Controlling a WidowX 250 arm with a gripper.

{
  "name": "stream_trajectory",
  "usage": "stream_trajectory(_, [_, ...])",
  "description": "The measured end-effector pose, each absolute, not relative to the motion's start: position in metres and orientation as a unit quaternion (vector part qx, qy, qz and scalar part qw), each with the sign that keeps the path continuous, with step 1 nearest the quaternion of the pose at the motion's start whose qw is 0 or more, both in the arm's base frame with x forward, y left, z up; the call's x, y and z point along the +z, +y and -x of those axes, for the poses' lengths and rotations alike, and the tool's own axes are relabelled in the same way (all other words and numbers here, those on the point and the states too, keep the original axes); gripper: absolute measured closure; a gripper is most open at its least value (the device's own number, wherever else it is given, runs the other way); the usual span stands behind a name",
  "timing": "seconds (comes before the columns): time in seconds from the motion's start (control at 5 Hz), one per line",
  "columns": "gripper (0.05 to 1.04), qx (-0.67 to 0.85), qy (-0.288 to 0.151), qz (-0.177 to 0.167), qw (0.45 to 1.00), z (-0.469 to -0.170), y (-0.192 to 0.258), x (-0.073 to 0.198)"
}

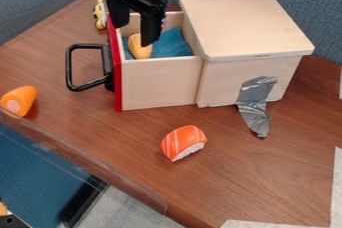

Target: Remove the yellow object from the drawer and put on the left side of the table

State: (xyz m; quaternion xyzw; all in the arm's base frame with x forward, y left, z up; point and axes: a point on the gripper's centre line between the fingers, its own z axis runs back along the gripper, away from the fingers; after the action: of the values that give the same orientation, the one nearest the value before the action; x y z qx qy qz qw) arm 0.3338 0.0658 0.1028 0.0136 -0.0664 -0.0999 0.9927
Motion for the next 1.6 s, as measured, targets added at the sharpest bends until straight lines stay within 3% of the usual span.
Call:
stream_trajectory(0.8, [0.083,-0.098,-0.089,-0.014,0.991,-0.356,0.068,0.101])
stream_trajectory(1.4, [0.083,-0.101,-0.078,-0.040,0.991,-0.360,0.078,0.076])
stream_trajectory(1.6, [0.133,-0.106,-0.066,-0.044,0.991,-0.360,0.076,0.063])
